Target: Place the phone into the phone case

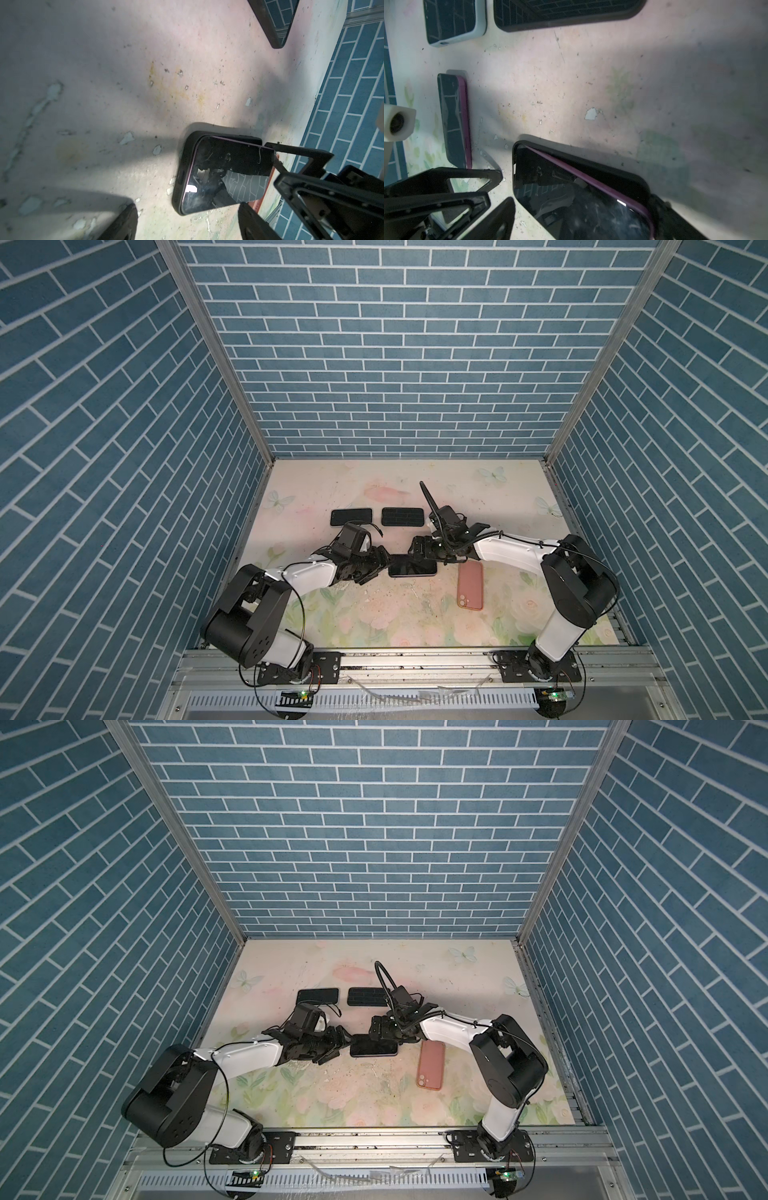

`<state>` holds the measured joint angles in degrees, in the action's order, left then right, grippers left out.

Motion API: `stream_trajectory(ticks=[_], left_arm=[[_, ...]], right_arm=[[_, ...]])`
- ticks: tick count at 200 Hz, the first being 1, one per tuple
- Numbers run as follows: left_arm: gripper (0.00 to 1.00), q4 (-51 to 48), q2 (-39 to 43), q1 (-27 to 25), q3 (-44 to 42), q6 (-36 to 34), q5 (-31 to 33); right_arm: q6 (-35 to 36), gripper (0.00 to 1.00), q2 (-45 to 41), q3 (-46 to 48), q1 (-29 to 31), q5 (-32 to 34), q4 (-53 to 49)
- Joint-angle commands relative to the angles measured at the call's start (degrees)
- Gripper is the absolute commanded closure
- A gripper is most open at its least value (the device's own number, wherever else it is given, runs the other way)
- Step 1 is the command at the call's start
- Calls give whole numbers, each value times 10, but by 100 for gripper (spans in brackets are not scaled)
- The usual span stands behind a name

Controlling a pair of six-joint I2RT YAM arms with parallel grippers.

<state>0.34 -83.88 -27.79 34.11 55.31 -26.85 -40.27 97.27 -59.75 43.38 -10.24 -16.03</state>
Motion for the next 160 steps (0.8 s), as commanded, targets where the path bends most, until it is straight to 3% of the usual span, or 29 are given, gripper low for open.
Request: stream_trajectory(ticks=[1,34,68,85,99,135,160], left_arm=[[22,-16,1,-3,-12,3,15],[22,-13,2,-3,-3,-3,8],[22,-45,-7,-2,32,-38,6],[22,-58,-21,-3,52,-54,-5],[22,-62,-37,-3,56,-59,-20],[22,-80,-69,-3,91,-63,-25],[22,-88,-87,-3,107,-67,-25]], right_arm=[[49,2,-71,-35,1,96,-82],[107,1,-192,-30,2,208,-101],[92,1,-287,63,-9,298,-28],[121,3,-328,111,-14,232,32],[122,8,-332,115,-15,181,15],[114,35,-255,76,-14,-1,-95],[94,42,-212,100,-13,-73,-81]])
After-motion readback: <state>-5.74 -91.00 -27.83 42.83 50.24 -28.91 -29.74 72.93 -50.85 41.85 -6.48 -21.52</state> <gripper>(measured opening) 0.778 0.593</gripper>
